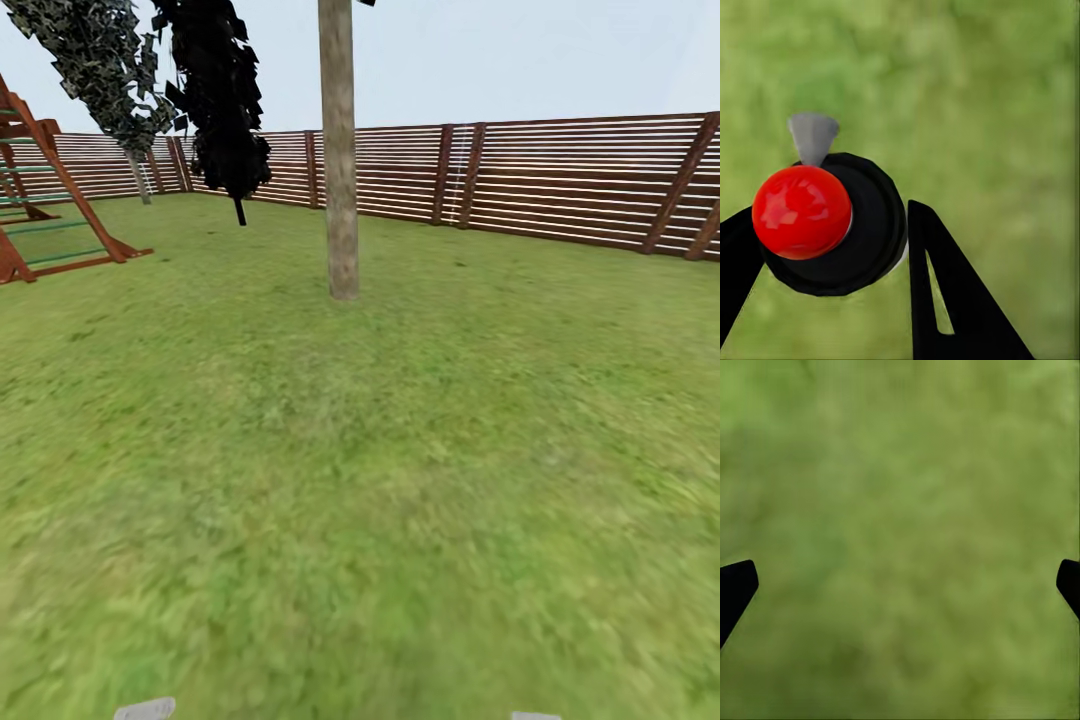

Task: In the garden, pick up the pesticide atomizer on the floor and spray pesticide onto both trees until each tree trunk is fully covered.

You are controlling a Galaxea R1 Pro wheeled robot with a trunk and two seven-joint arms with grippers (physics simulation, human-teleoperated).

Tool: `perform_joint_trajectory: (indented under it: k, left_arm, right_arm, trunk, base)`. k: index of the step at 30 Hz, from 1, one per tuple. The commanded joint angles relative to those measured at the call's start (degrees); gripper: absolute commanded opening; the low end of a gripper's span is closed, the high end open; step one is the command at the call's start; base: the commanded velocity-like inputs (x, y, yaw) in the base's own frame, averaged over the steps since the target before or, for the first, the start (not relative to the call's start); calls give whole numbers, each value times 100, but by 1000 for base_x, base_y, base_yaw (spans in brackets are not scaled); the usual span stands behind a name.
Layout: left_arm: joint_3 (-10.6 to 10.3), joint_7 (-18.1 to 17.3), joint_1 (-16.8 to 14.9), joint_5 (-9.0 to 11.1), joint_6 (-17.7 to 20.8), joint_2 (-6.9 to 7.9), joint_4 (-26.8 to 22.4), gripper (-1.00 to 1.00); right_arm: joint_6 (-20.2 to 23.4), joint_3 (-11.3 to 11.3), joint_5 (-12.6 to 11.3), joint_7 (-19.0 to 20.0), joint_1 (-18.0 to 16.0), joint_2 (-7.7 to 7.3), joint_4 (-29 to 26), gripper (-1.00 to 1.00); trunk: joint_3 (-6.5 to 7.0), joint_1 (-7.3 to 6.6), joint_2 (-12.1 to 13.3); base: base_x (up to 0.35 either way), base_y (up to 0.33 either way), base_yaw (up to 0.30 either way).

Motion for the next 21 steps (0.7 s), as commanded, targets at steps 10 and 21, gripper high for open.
perform_joint_trajectory:
  k: [10, 21]
  left_arm:
    - [10, -11, -3, 42, -18, 0, 8, -100]
    - [10, -11, -3, 42, -18, 0, 5, -100]
  right_arm:
    - [-15, 51, -53, -11, -3, 0, 3, 100]
    - [-15, 51, -53, -11, -3, 0, 3, 100]
  trunk:
    - [-5, 3, -2]
    - [-5, 3, -2]
  base:
    - [337, 0, 0]
    - [337, 0, 0]
